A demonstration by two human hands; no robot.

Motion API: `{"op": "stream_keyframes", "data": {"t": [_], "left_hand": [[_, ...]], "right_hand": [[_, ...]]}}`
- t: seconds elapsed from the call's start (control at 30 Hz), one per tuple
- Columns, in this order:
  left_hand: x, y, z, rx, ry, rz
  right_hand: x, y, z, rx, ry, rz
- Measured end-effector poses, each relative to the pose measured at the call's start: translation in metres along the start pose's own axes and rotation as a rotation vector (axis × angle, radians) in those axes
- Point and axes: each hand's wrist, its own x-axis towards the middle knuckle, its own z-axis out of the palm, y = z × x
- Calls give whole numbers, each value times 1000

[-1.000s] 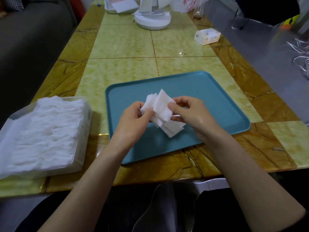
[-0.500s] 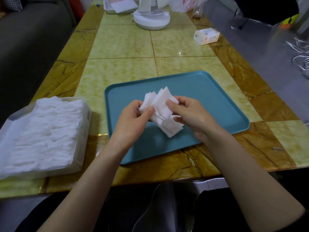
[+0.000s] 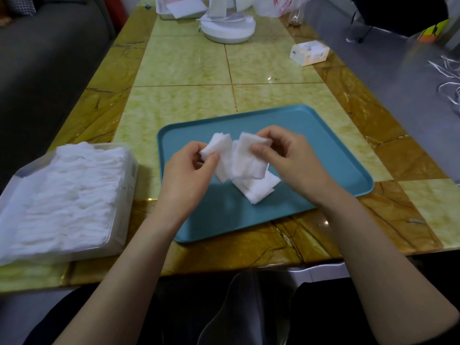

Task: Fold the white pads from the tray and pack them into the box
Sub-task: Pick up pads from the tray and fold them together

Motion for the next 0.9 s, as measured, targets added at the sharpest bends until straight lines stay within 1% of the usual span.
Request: {"op": "stream_keyframes", "data": {"t": [0.07, 0.13, 0.2, 0.3, 0.5, 0.6, 0.63, 0.7, 0.8, 0.87, 0.9], "left_hand": [[-1, 0, 2, 48, -54, 25], [-3, 1, 3, 90, -114, 42], [-3, 2, 5, 77, -149, 36], [-3, 1, 6, 39, -178, 22], [-5, 6, 7, -23, -218, -7], [-6, 8, 5, -114, -270, -23], [-6, 8, 5, -105, -282, -13], [-6, 5, 7, -27, -251, 32], [-2, 0, 7, 40, -112, 82], [0, -1, 4, 31, -43, 85], [1, -1, 2, 27, -17, 79]], "right_hand": [[-2, 0, 2, -65, -96, -26], [-3, 1, 4, -90, -121, -45], [-4, 1, 6, -93, -117, -60], [-3, 2, 9, -84, -97, -54], [-3, 4, 14, -66, -6, -39], [-3, 5, 16, -43, 44, -31], [-4, 5, 16, -35, 53, -29], [-4, 4, 17, -18, 48, -30], [-3, 3, 17, -39, 70, -16], [-1, 8, 14, -162, 115, 31], [-1, 12, 11, -252, 107, 82]]}}
